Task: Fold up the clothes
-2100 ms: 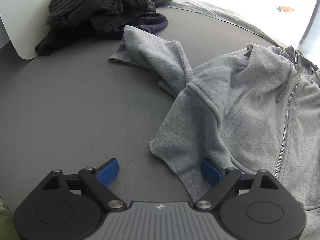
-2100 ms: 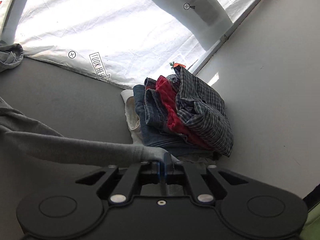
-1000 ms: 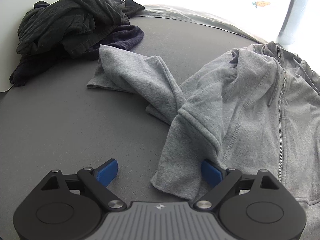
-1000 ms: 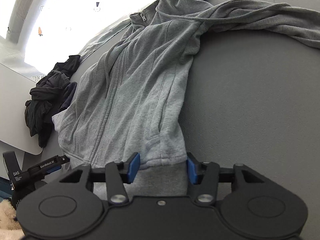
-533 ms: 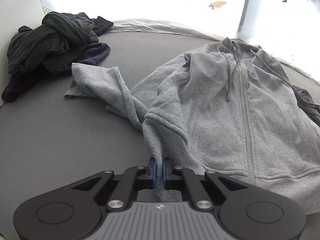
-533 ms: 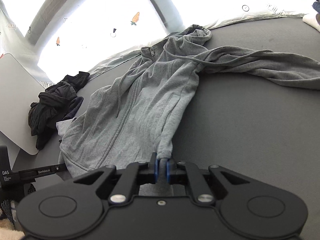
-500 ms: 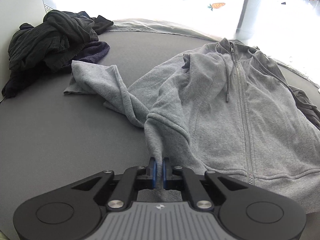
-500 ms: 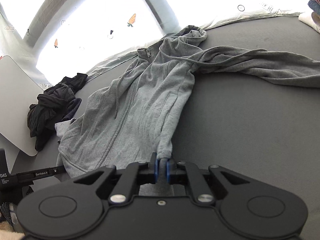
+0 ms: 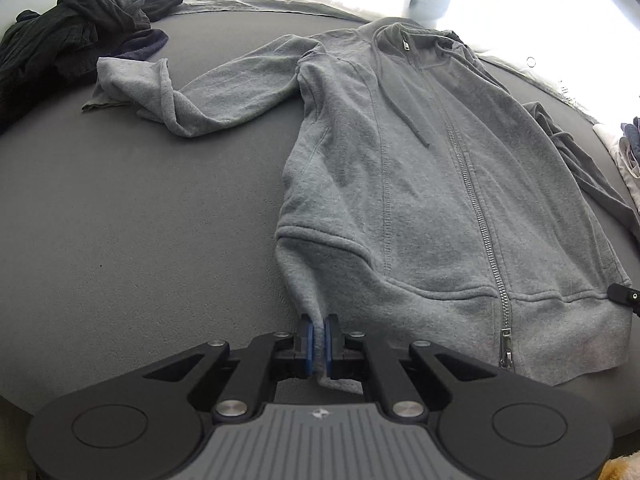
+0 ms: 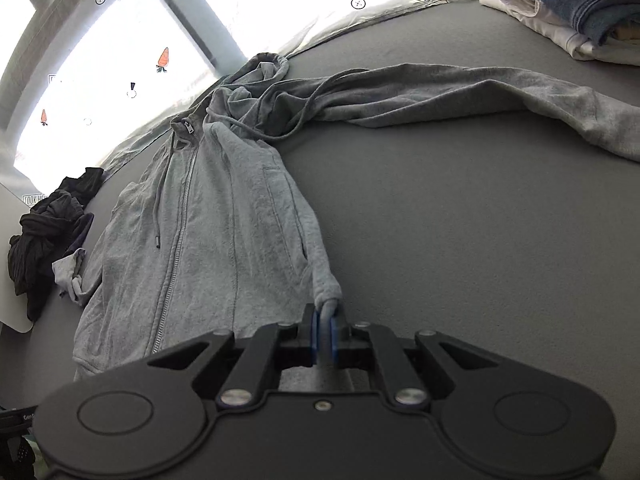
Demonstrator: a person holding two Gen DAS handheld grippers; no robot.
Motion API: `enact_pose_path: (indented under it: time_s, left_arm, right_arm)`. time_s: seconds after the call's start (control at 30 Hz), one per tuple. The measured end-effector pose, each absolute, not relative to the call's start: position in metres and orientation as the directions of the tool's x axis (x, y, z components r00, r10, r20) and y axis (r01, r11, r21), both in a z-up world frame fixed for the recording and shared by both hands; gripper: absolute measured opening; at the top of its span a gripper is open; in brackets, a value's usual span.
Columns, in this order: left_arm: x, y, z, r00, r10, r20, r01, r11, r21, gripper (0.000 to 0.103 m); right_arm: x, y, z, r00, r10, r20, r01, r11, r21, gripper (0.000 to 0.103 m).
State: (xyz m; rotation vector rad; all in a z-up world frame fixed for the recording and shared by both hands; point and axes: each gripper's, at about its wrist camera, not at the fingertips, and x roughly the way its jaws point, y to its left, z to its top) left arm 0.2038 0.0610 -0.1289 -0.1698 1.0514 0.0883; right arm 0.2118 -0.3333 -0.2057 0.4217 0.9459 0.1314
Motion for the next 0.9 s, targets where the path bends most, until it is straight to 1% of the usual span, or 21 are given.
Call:
enact_pose_path:
  time_s: [0.07,0.17,0.23,0.3,0.33,0.37,0.4,0.43,0.47,0.5,0.53,0.6,0.63,0.67,0.7,0.77,0.9]
  left_arm:
    - [0.196,0.064,-0.121,0.505,0.023,-0.863,-0.170,0.983,-0.073,0.004]
    - [0.188,0.067,-0.110,0.520,0.059,-0.852,-0.179,0.983,-0.042,0.004]
    - [0.187,0.062,-0.111,0.511,0.083,-0.855,-0.158,0.987,0.001,0.004]
    - [0.187,0.060,-0.116,0.500,0.074,-0.863,-0.149,0.989,-0.002,0.005]
    - [0.187,0.059,-0.117,0.492,0.072,-0.867,-0.148,0.989,-0.001,0.006]
    - [0.187,0.059,-0.117,0.490,0.076,-0.868,-0.141,0.990,0.007,0.009]
    - [0.187,0.059,-0.116,0.495,0.077,-0.865,-0.131,0.991,0.014,0.011]
    - [0.186,0.060,-0.114,0.501,0.077,-0.862,-0.125,0.992,0.016,0.013]
    - [0.185,0.063,-0.111,0.509,0.077,-0.857,-0.129,0.992,0.012,0.018]
    - [0.184,0.067,-0.109,0.517,0.082,-0.852,-0.139,0.990,0.011,0.028]
    - [0.184,0.072,-0.106,0.526,0.093,-0.846,-0.157,0.988,0.011,0.034]
    - [0.184,0.089,-0.100,0.544,0.122,-0.830,-0.202,0.979,0.011,0.058]
    - [0.185,0.097,-0.098,0.550,0.132,-0.824,-0.222,0.975,0.008,0.062]
    - [0.186,0.107,-0.095,0.557,0.140,-0.819,-0.240,0.971,0.003,0.069]
    - [0.188,0.117,-0.093,0.561,0.146,-0.815,-0.250,0.968,0.002,0.073]
    - [0.194,0.134,-0.090,0.563,0.155,-0.812,-0.258,0.966,0.006,0.077]
    - [0.212,0.163,-0.086,0.568,0.168,-0.805,-0.246,0.969,0.029,0.083]
  right_arm:
    - [0.208,-0.336,-0.202,0.586,0.336,-0.737,0.061,0.889,0.454,0.006]
    - [0.196,-0.339,-0.190,0.624,0.415,-0.662,0.017,0.840,0.542,0.006]
    - [0.194,-0.335,-0.191,0.610,0.395,-0.687,0.015,0.861,0.508,0.006]
    - [0.197,-0.325,-0.199,0.570,0.323,-0.755,0.020,0.913,0.406,0.006]
    - [0.199,-0.320,-0.203,0.559,0.295,-0.775,0.019,0.930,0.368,0.008]
    - [0.202,-0.318,-0.205,0.554,0.280,-0.784,0.022,0.937,0.350,0.014]
    - [0.204,-0.316,-0.203,0.552,0.262,-0.791,0.029,0.943,0.332,0.017]
    - [0.205,-0.312,-0.201,0.556,0.236,-0.797,0.027,0.953,0.302,0.030]
    - [0.207,-0.308,-0.197,0.564,0.208,-0.799,0.021,0.964,0.265,0.048]
    - [0.208,-0.303,-0.193,0.582,0.176,-0.794,0.010,0.975,0.224,0.053]
    - [0.209,-0.299,-0.188,0.604,0.145,-0.784,-0.003,0.984,0.179,0.052]
    - [0.213,-0.290,-0.181,0.628,0.119,-0.769,-0.021,0.991,0.136,0.057]
    - [0.215,-0.284,-0.177,0.641,0.104,-0.760,-0.019,0.993,0.120,0.072]
    - [0.219,-0.278,-0.173,0.660,0.088,-0.746,-0.009,0.994,0.110,0.094]
    - [0.223,-0.271,-0.170,0.679,0.086,-0.729,-0.009,0.994,0.110,0.103]
    - [0.230,-0.256,-0.166,0.706,0.095,-0.702,-0.024,0.994,0.110,0.103]
    - [0.246,-0.214,-0.166,0.709,0.099,-0.698,-0.056,0.995,0.085,0.103]
